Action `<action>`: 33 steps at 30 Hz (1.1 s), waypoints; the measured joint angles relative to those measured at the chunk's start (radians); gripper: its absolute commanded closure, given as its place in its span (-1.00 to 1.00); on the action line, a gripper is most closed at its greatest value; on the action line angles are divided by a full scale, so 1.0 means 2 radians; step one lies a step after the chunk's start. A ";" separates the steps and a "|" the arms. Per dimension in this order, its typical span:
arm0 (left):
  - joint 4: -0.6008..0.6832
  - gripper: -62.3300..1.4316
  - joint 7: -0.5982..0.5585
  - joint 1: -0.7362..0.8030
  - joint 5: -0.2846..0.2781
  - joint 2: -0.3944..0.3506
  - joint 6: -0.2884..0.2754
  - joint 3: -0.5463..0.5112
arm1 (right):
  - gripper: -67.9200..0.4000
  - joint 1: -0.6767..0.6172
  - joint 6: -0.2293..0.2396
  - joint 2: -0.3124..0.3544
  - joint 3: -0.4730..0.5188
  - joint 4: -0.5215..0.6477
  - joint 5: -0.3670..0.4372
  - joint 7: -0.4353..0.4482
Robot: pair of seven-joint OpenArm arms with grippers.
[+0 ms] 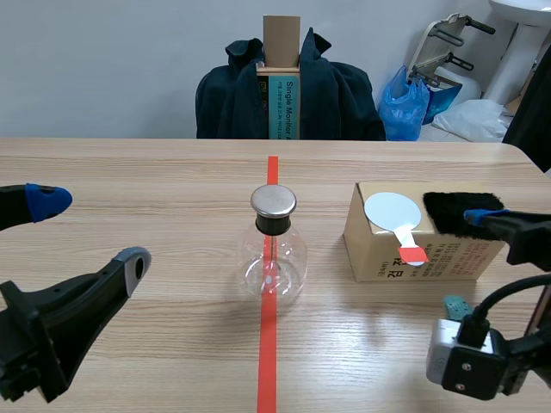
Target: Do the electroscope experiment.
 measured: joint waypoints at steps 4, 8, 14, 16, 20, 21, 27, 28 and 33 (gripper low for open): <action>0.000 -1.00 0.000 0.000 0.000 0.000 0.000 0.000 | -1.00 0.034 -0.028 0.000 -0.032 -0.044 0.001 -0.013; 0.000 -1.00 0.000 0.000 0.000 0.000 0.000 0.000 | -1.00 0.064 -0.057 -0.003 -0.058 -0.082 0.001 -0.040; 0.000 -1.00 0.000 0.000 0.000 0.000 0.000 0.000 | -1.00 0.110 -0.059 -0.013 -0.075 -0.110 0.001 -0.060; 0.000 -1.00 0.000 0.000 0.000 0.000 0.000 0.000 | -1.00 0.119 -0.059 -0.015 -0.080 -0.112 0.002 -0.071; 0.000 -1.00 0.000 0.000 0.000 0.000 0.000 0.000 | -1.00 0.130 -0.059 -0.015 -0.091 -0.113 0.003 -0.072; 0.000 -1.00 0.000 0.000 0.000 0.000 0.000 0.000 | -1.00 0.130 -0.059 -0.015 -0.092 -0.113 0.002 -0.072; 0.000 -1.00 0.000 0.000 0.000 0.000 0.000 0.000 | -1.00 0.130 -0.059 -0.015 -0.097 -0.113 0.002 -0.067; 0.000 -1.00 0.000 0.000 0.000 0.000 0.000 0.000 | -1.00 0.130 -0.059 -0.015 -0.097 -0.113 0.002 -0.064; 0.000 -1.00 0.000 0.000 0.000 0.000 0.000 0.000 | -0.85 0.130 -0.059 -0.015 -0.097 -0.113 0.002 -0.057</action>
